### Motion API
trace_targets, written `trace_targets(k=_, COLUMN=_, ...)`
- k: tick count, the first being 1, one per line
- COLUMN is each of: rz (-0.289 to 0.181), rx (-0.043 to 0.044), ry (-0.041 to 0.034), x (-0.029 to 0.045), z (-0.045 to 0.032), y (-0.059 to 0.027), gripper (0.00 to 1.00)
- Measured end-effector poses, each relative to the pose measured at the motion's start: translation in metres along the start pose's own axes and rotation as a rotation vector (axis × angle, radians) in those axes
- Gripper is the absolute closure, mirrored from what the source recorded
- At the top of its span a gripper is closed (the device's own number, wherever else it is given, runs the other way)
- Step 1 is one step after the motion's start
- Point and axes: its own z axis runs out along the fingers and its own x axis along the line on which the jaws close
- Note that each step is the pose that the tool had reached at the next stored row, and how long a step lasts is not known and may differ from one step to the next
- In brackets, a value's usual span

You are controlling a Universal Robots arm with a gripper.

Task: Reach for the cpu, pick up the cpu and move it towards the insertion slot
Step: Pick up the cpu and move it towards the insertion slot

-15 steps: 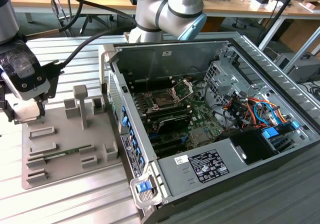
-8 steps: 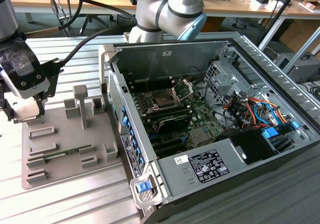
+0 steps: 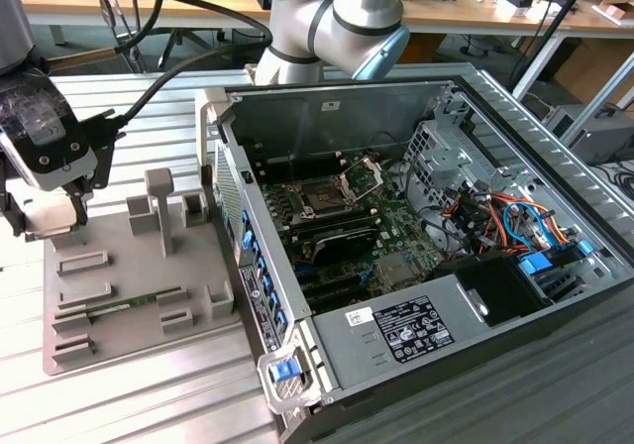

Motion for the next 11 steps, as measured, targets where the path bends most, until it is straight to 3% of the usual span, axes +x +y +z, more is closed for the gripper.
trace_targets(k=11, rz=0.000, rx=0.0000, ry=0.0000, x=-0.0001, z=-0.0048, y=0.0000, gripper=0.45)
